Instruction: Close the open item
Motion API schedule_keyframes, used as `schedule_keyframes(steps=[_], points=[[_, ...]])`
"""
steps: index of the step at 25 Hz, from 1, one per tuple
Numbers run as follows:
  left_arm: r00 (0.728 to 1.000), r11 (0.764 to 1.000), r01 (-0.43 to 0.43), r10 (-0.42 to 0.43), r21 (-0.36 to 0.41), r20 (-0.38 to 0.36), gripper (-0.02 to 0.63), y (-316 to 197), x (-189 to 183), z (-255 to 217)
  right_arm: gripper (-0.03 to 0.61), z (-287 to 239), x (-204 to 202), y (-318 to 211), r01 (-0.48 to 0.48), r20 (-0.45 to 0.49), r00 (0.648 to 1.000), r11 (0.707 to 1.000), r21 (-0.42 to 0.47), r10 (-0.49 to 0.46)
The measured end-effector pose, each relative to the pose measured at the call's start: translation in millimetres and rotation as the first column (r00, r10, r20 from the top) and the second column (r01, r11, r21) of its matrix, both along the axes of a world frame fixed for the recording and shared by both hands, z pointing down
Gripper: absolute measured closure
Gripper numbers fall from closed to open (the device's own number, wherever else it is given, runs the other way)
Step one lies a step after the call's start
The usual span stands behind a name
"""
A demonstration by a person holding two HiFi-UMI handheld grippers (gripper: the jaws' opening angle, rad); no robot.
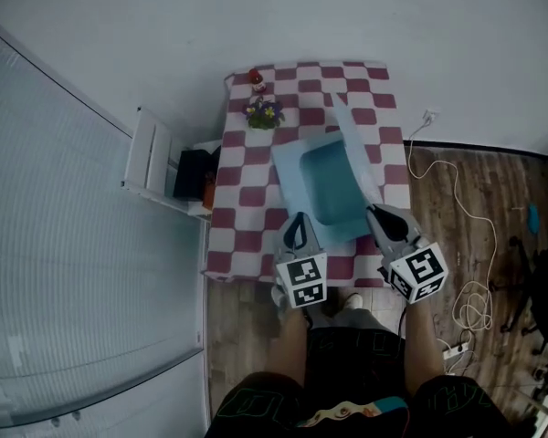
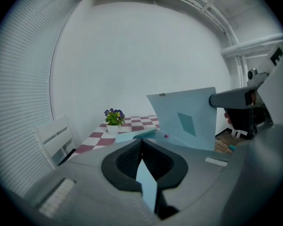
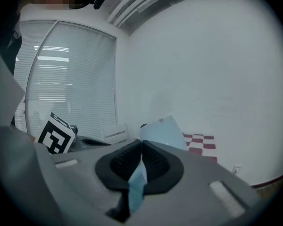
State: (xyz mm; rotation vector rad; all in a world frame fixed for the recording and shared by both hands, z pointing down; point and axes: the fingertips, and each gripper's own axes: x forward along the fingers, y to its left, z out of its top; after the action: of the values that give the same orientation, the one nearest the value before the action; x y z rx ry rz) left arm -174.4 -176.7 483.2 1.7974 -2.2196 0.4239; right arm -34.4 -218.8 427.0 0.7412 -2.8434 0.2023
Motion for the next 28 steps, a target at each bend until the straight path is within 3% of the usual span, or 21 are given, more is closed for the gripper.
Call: schedule_keyframes(steps=[12, 28], points=[[0.994, 0.993, 0.103, -0.106, -0.055, -0.038, 0.604, 29.4, -65.3, 21.6, 0.565, 48.2, -86.9, 43.1, 0.207, -0.115, 0.969, 0.972, -0.107, -0.219], [0.984, 0.977, 0.135, -0.152, -0.164, -0.096, 0.604, 61.7, -101.9, 67.7, 0.552, 127.6, -128.3, 72.7, 0.253, -0.265, 0.909, 0.932, -0.261, -0.321]])
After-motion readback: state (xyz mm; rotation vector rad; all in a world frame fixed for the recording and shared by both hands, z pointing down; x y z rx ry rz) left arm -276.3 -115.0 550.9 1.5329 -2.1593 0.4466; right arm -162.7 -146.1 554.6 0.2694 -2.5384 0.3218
